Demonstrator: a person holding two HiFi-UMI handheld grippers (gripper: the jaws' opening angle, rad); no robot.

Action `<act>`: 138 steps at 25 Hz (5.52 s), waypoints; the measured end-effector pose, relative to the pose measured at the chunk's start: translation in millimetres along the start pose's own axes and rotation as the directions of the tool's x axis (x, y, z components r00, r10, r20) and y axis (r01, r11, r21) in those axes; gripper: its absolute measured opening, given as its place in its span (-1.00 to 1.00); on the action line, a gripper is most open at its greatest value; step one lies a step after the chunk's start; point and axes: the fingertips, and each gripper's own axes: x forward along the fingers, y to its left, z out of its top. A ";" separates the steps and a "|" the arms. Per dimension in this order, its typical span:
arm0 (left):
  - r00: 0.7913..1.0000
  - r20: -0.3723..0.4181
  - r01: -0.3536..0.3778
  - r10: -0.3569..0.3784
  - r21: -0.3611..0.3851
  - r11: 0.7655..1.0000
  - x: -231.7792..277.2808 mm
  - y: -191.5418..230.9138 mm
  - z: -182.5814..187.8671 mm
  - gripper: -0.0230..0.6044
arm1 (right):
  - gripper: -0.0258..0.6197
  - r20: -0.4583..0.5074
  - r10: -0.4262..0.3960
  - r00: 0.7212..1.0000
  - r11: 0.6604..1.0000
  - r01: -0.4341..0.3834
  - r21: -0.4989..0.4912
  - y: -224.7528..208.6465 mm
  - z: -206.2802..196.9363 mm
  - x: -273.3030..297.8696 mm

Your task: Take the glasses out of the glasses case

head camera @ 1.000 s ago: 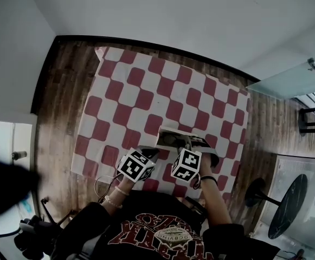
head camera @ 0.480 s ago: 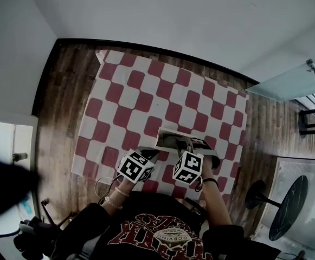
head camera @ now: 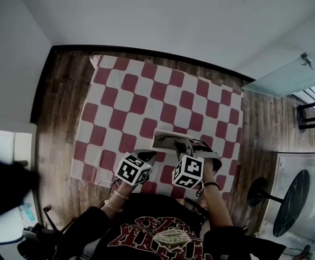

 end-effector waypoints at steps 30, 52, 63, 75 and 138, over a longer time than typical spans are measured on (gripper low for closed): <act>0.996 -0.084 -0.006 0.020 0.167 0.986 1.5 -29.2 -4.8 -0.90 | -0.83 -0.003 0.014 1.000 1.000 -0.014 0.012 19.0 -14.3 -54.0; 0.982 -0.188 0.071 -0.019 0.271 0.960 15.1 -65.5 -35.3 -0.90 | -0.83 0.018 0.016 1.000 1.000 -0.016 0.026 25.2 -15.1 -89.9; 0.983 -0.181 0.095 -0.034 0.339 0.936 20.3 -82.1 -26.7 -0.90 | -0.83 0.059 0.008 0.998 0.999 -0.011 0.052 24.6 -13.9 -115.7; 0.984 -0.153 0.142 -0.093 0.347 0.927 21.2 -102.9 -18.3 -0.90 | -0.82 0.089 0.009 0.996 0.994 -0.018 0.105 26.3 -22.6 -137.1; 0.979 -0.046 0.205 -0.201 0.295 0.933 1.3 -156.0 3.8 -0.90 | -0.82 0.225 0.111 0.968 0.991 -0.091 -0.097 32.4 -8.4 -206.5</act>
